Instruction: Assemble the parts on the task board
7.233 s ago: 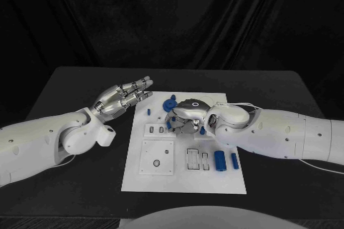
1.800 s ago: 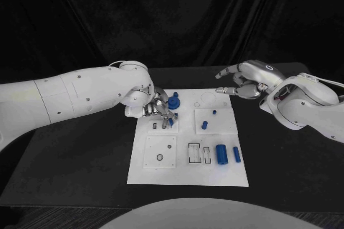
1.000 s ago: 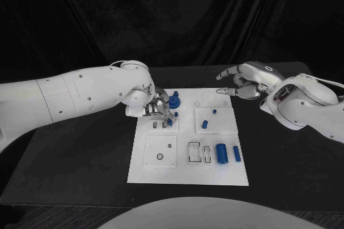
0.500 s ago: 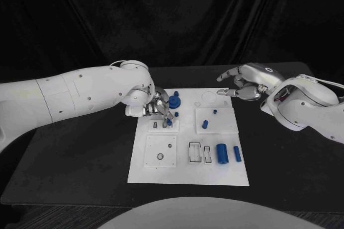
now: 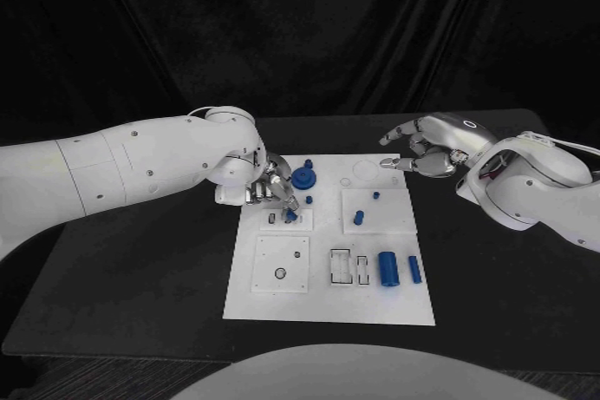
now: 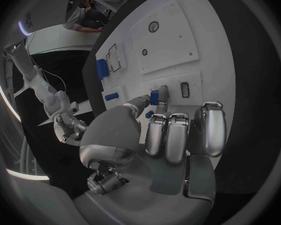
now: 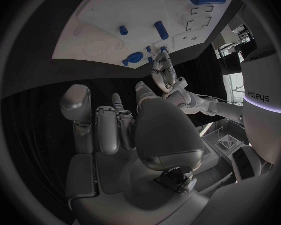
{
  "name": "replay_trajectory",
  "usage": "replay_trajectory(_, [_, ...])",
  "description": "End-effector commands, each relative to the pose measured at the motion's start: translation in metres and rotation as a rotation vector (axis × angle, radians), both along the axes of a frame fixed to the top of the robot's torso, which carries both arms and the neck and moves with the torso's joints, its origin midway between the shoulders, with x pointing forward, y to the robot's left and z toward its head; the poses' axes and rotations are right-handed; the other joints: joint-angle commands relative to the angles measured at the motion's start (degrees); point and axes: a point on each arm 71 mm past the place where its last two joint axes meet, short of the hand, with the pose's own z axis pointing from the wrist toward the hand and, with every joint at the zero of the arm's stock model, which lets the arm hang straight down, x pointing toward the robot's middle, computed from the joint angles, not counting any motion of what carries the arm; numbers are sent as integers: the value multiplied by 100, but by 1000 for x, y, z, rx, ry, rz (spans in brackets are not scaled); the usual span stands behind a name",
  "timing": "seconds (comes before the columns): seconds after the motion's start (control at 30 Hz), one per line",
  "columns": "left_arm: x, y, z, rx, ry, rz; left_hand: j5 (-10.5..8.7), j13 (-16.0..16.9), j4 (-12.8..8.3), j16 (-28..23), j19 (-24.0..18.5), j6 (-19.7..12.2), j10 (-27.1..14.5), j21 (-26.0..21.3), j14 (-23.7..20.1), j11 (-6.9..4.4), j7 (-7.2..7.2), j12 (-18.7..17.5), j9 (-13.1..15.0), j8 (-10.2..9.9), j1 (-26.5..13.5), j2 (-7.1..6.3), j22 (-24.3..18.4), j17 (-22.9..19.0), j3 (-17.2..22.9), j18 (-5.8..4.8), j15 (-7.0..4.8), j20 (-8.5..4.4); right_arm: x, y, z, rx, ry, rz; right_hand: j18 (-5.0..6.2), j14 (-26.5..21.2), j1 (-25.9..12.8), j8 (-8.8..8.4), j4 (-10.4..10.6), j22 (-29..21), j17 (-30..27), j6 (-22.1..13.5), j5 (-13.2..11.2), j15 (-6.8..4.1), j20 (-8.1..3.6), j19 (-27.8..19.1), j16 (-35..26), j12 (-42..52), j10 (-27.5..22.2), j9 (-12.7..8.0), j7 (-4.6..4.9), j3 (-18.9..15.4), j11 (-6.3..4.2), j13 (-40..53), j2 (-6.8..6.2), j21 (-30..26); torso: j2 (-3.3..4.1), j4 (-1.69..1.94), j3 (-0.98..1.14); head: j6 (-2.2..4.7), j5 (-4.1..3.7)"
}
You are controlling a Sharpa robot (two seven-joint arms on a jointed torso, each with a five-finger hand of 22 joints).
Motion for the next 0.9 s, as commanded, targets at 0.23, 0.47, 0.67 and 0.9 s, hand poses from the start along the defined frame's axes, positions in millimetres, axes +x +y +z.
replay_trajectory(0.23, [-5,6,0,-14,3,3,62,1508,-31,15,-25,65,598,-45,595,-32,-2,20,55,-49,-130,-9,406,1509,141,45,-38,-10,0,-3,-3,-13,25,-24,64,305,29,-39,-41,643,573,41,26,42,13,-49,-56,-51,99,-10,12,-5,44,992,45,-60,0,4,-2,-1,16])
replay_trajectory(0.47, [-7,11,0,-13,0,16,60,1508,-31,15,-32,71,598,-53,595,-30,0,20,75,-57,-173,-17,402,1509,183,47,-37,-10,0,-3,-3,-17,31,-26,67,300,31,-41,-42,638,559,42,25,42,14,-55,-71,-61,89,-11,12,-5,45,982,48,-80,1,3,0,-1,33])
replay_trajectory(0.67, [-7,14,0,-14,-5,26,57,1508,-27,15,-36,67,598,-59,595,-28,3,20,89,-71,-208,-17,400,1509,220,48,-36,-9,0,-3,-4,-15,38,-27,73,291,32,-44,-45,629,537,45,23,45,15,-67,-95,-74,76,-14,14,-7,47,969,55,-120,-1,7,1,-1,40])
replay_trajectory(0.9, [-7,16,1,-23,-22,47,62,1508,-23,15,-35,51,598,-63,595,-25,9,20,104,-97,-245,-3,403,1509,281,49,-34,-8,0,-4,-5,-9,58,-34,79,282,39,-47,-52,618,514,52,24,47,18,-81,-120,-97,53,-19,17,-8,49,946,65,-165,0,8,-3,-1,46])
